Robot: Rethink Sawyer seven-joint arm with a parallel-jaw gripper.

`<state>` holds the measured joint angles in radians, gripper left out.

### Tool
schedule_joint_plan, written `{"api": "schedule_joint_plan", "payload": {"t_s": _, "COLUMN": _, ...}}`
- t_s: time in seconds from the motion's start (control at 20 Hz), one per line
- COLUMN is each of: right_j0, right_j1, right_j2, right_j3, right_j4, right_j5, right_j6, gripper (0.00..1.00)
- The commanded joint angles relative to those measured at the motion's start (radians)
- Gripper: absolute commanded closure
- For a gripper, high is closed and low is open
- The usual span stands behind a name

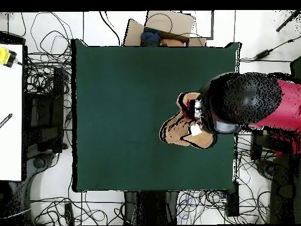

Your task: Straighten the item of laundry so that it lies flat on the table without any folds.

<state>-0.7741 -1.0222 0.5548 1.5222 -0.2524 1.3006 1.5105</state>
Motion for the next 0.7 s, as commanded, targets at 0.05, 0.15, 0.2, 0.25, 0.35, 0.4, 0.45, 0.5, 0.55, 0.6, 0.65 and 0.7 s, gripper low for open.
{"api": "schedule_joint_plan", "payload": {"t_s": 0.05, "right_j0": -0.049, "right_j1": 0.114, "right_j2": 0.088, "right_j3": -0.002, "right_j4": -0.111, "right_j5": -0.069, "right_j6": -0.349, "gripper": 1.00}}
{"api": "schedule_joint_plan", "payload": {"t_s": 0.15, "right_j0": -0.063, "right_j1": 0.134, "right_j2": 0.091, "right_j3": -0.012, "right_j4": -0.138, "right_j5": -0.086, "right_j6": -0.386, "gripper": 1.00}}
{"api": "schedule_joint_plan", "payload": {"t_s": 0.2, "right_j0": -0.070, "right_j1": 0.144, "right_j2": 0.092, "right_j3": -0.018, "right_j4": -0.147, "right_j5": -0.092, "right_j6": -0.401, "gripper": 1.00}}
{"api": "schedule_joint_plan", "payload": {"t_s": 0.25, "right_j0": -0.080, "right_j1": 0.147, "right_j2": 0.094, "right_j3": -0.014, "right_j4": -0.155, "right_j5": -0.101, "right_j6": -0.414, "gripper": 1.00}}
{"api": "schedule_joint_plan", "payload": {"t_s": 0.35, "right_j0": -0.101, "right_j1": 0.157, "right_j2": 0.093, "right_j3": -0.004, "right_j4": -0.163, "right_j5": -0.119, "right_j6": -0.435, "gripper": 1.00}}
{"api": "schedule_joint_plan", "payload": {"t_s": 0.4, "right_j0": -0.109, "right_j1": 0.159, "right_j2": 0.092, "right_j3": 0.004, "right_j4": -0.165, "right_j5": -0.131, "right_j6": -0.448, "gripper": 1.00}}
{"api": "schedule_joint_plan", "payload": {"t_s": 0.45, "right_j0": -0.118, "right_j1": 0.161, "right_j2": 0.090, "right_j3": 0.012, "right_j4": -0.168, "right_j5": -0.142, "right_j6": -0.461, "gripper": 1.00}}
{"api": "schedule_joint_plan", "payload": {"t_s": 0.5, "right_j0": -0.120, "right_j1": 0.167, "right_j2": 0.088, "right_j3": 0.012, "right_j4": -0.175, "right_j5": -0.146, "right_j6": -0.472, "gripper": 1.00}}
{"api": "schedule_joint_plan", "payload": {"t_s": 0.55, "right_j0": -0.128, "right_j1": 0.165, "right_j2": 0.086, "right_j3": 0.025, "right_j4": -0.174, "right_j5": -0.153, "right_j6": -0.481, "gripper": 1.00}}
{"api": "schedule_joint_plan", "payload": {"t_s": 0.6, "right_j0": -0.130, "right_j1": 0.166, "right_j2": 0.083, "right_j3": 0.026, "right_j4": -0.177, "right_j5": -0.150, "right_j6": -0.486, "gripper": 1.00}}
{"api": "schedule_joint_plan", "payload": {"t_s": 0.65, "right_j0": -0.134, "right_j1": 0.161, "right_j2": 0.081, "right_j3": 0.032, "right_j4": -0.175, "right_j5": -0.152, "right_j6": -0.491, "gripper": 1.00}}
{"api": "schedule_joint_plan", "payload": {"t_s": 0.7, "right_j0": -0.135, "right_j1": 0.156, "right_j2": 0.079, "right_j3": 0.032, "right_j4": -0.175, "right_j5": -0.149, "right_j6": -0.496, "gripper": 1.00}}
